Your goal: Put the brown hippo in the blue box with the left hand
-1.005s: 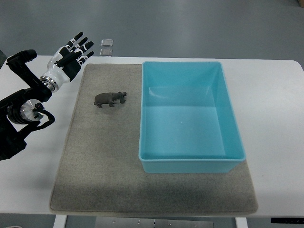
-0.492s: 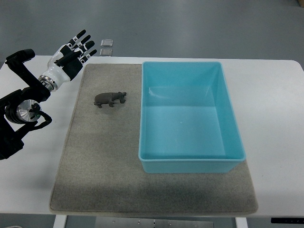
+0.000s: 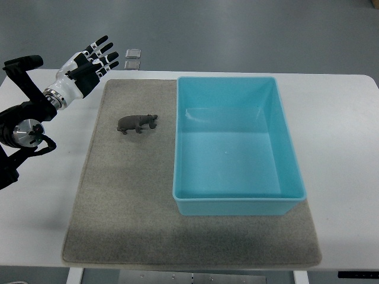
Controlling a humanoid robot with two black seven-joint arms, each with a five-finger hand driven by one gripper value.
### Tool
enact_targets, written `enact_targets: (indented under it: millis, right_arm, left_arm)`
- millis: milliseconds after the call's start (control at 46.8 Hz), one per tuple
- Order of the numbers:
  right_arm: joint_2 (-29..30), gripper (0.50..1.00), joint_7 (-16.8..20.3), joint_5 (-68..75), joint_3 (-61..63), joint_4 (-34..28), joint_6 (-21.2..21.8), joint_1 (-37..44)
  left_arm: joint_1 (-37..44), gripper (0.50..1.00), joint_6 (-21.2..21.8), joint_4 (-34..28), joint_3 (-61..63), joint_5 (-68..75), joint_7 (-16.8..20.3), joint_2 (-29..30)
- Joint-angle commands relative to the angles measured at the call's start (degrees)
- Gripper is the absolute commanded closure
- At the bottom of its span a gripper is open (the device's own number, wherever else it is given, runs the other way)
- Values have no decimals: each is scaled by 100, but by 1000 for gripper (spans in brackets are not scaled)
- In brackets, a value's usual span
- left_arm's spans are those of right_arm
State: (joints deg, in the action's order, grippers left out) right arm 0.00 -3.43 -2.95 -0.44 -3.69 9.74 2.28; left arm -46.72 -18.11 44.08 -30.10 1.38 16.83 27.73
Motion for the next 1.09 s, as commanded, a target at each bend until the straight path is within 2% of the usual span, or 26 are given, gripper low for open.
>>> enact_targets:
  millis: [0,150,406,598,876,1069]
  right_arm:
    - [0,564,0,5,0,0,2,0]
    - [0,564,0,-4,0,0,-7,0]
    - [0,564,0,-4,0,0,-7,0]
    - [0,564,0,-4,0,0,-7,0]
    - [0,564,0,-4,0,0,-7,0]
    - [0,564,0,-4,0,0,2,0]
  left_arm:
    - [-4,506,-8,275,127,458,5,171]
    - [-4,506,-17,592,171,1110,-4,330]
    - [-74,504,-202,610,189,1312,-74,532]
    - [-153,504,-166,663,171,1400,-136,716]
    - [-232,504,-96,1524,277,1505,-145,1357]
    - [-285,508,-26,1893,294,2480,-224,1551]
